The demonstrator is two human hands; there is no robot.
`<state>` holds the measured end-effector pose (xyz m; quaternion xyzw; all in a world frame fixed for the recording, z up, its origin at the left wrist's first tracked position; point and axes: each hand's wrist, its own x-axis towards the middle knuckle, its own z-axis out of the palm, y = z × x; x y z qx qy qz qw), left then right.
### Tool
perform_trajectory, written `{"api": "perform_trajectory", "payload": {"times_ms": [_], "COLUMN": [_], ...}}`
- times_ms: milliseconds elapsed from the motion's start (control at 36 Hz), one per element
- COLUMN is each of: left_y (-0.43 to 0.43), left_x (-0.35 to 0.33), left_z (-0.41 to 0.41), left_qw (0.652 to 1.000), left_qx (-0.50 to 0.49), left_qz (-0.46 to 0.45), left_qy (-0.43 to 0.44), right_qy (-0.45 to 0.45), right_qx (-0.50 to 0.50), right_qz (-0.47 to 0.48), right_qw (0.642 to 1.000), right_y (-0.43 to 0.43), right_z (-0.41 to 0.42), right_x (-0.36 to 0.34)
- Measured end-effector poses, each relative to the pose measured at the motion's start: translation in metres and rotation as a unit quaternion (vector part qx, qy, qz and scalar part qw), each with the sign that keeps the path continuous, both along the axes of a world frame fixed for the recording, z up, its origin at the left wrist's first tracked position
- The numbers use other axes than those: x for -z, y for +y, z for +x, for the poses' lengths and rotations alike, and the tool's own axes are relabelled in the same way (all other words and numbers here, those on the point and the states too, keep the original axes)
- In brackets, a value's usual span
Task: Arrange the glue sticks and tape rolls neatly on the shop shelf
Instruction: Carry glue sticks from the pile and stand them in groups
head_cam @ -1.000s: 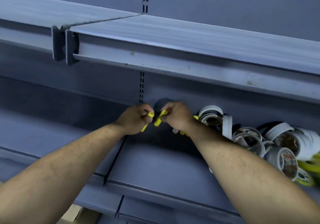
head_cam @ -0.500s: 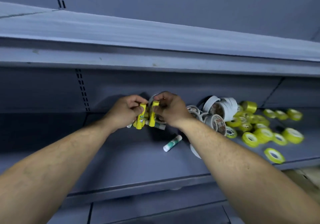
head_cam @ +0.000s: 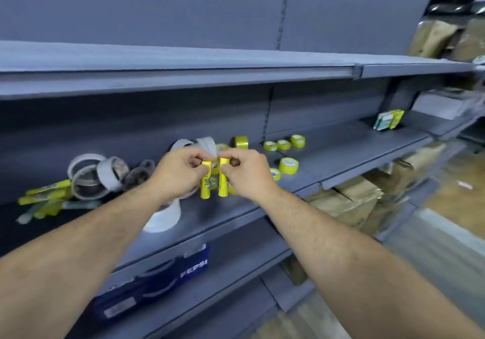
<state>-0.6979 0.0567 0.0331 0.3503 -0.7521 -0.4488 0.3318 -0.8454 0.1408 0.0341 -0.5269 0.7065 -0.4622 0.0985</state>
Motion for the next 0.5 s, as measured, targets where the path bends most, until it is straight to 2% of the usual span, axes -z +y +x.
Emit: {"api": "perform_trajectory", "payload": {"times_ms": [222, 500], "left_y": [0.069, 0.111], "left_x": [0.003, 0.016], "left_z": [-0.163, -0.343], "left_qw": [0.997, 0.987], "left_qx": [0.074, 0.159], "left_qz": [-0.020, -0.036], "left_qy": [0.006, -0.008], "right_qy": [0.007, -0.029], "right_qx": [0.081, 0.185], "right_qz": [0.025, 0.012], "right_qw": [0.996, 0.982], "right_y": [0.102, 0.175], "right_z": [-0.139, -0.289], "right_x": [0.005, 0.019]}}
